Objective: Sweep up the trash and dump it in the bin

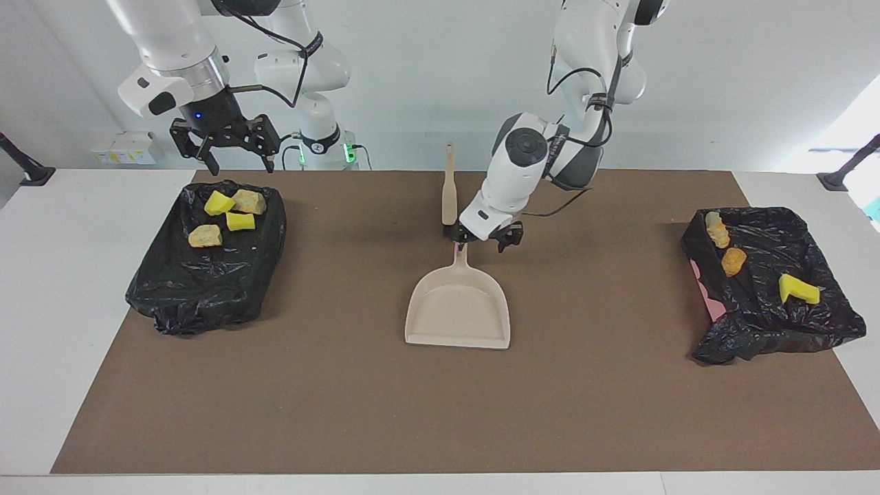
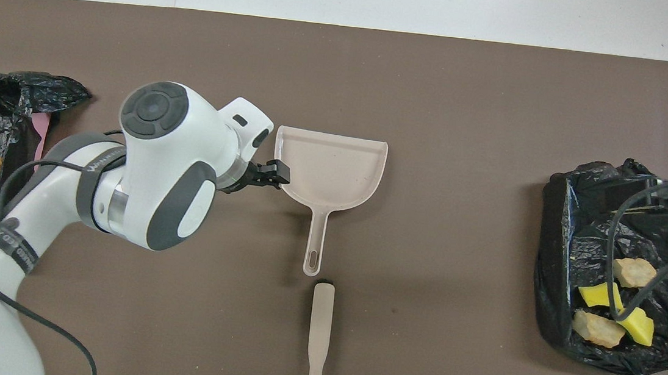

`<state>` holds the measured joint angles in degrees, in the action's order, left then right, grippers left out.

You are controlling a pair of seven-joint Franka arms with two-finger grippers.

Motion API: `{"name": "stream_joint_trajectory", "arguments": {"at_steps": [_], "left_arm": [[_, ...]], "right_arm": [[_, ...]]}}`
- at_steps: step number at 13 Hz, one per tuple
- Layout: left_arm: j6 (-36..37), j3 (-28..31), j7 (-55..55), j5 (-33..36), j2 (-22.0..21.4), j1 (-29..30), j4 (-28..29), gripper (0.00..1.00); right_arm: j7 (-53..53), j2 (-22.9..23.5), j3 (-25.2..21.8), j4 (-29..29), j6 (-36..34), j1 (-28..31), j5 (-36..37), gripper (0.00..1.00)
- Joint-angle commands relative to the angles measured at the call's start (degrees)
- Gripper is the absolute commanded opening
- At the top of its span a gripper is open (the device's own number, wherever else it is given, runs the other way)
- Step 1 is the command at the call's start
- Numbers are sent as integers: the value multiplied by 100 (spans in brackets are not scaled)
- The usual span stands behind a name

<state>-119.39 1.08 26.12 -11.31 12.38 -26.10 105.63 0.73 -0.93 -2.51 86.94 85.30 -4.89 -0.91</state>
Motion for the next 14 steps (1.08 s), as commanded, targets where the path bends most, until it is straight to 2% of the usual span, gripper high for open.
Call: {"name": "stream_joint_trajectory", "arguments": {"at_steps": [1, 6, 9, 12, 14], "left_arm": [[267, -46, -394, -21, -315, 428, -60, 100], [636, -38, -2293, 14, -508, 1360, -192, 100], [794, -2, -2786, 93, -518, 1818, -271, 100], [1223, 6, -3017, 821, -535, 1986, -648, 100], [1558, -2, -2964, 920, -622, 2135, -842, 100]], "right_arm": [[-170, -126, 22, 156, 84, 67, -58, 100], [-170, -126, 22, 148, 118, 67, -58, 100], [-179, -126, 22, 156, 119, 67, -58, 100], [-170, -126, 22, 156, 119, 67, -58, 100], [-170, -126, 22, 156, 119, 67, -58, 100]]}}
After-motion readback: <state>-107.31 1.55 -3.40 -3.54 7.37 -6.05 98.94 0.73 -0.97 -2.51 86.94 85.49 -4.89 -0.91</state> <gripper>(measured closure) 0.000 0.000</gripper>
